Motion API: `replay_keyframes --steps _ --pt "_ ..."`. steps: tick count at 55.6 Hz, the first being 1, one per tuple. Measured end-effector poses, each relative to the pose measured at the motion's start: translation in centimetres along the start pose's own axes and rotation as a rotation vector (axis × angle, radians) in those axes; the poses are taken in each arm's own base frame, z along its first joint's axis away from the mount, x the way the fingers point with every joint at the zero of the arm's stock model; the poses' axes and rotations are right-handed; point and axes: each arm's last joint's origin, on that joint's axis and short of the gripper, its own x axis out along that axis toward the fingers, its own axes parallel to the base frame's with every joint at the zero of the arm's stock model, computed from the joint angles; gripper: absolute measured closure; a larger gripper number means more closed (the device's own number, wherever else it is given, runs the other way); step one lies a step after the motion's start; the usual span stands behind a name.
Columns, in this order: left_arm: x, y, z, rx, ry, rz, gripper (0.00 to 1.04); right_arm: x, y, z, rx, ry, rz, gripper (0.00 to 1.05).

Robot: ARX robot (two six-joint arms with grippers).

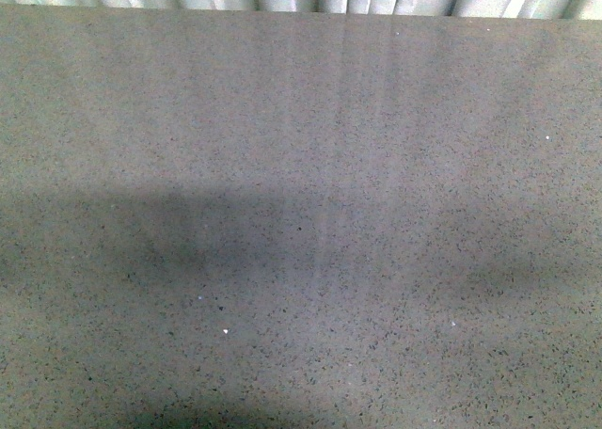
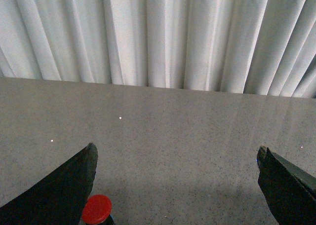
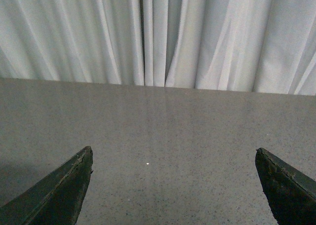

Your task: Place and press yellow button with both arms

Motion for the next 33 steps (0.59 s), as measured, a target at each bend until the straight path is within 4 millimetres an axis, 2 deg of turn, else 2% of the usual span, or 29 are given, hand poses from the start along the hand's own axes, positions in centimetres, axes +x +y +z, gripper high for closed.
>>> replay_keyframes --steps 33 --pt "0.00 0.00 0.00 0.000 0.000 0.000 0.09 0.00 0.00 0.00 0.000 0.000 0.000 0.09"
